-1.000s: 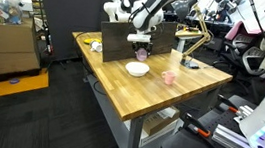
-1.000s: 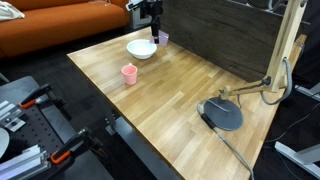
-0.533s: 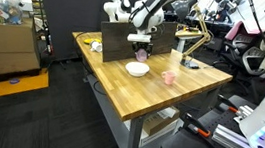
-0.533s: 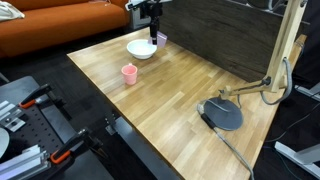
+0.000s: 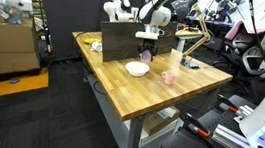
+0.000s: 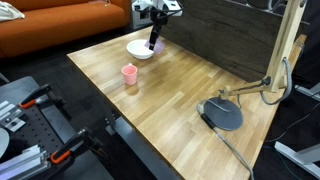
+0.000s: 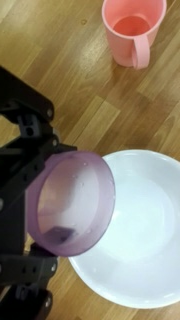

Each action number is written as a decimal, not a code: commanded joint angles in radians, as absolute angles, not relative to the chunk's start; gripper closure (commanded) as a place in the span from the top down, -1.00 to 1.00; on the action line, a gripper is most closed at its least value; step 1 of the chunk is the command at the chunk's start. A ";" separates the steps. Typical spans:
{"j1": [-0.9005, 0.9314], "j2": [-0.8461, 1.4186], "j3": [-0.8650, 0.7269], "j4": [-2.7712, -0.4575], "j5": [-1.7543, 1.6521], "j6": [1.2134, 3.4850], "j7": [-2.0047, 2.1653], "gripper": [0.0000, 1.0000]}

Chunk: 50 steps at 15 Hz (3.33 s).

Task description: Pour the water out of the purple cup into the white bowl

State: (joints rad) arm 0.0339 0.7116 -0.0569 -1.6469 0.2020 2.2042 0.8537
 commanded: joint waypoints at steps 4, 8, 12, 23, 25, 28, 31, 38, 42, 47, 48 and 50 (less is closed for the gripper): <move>-0.115 0.670 0.021 -1.663 0.482 2.005 0.648 -0.02; -0.171 0.660 0.017 -1.674 0.650 1.863 0.595 -0.02; -0.244 0.674 -0.042 -1.716 0.804 1.772 0.555 -0.02; -0.333 0.754 -0.141 -1.809 1.274 1.642 0.518 -0.02; -0.324 0.787 -0.154 -1.793 1.313 1.658 0.509 -0.02; -0.316 0.830 -0.171 -1.769 1.338 1.670 0.507 -0.02; -0.309 0.861 -0.180 -1.747 1.346 1.681 0.510 -0.02; -0.299 0.911 -0.188 -1.707 1.330 1.712 0.519 -0.02; -0.307 0.932 -0.183 -1.686 1.326 1.690 0.524 -0.02; -0.308 0.929 -0.183 -1.683 1.325 1.680 0.522 0.98; -0.308 0.926 -0.183 -1.684 1.326 1.680 0.522 1.00; -0.308 0.920 -0.184 -1.686 1.324 1.677 0.519 1.00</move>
State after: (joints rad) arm -0.3082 0.9252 -0.1753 -1.6928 1.3253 1.7029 0.5187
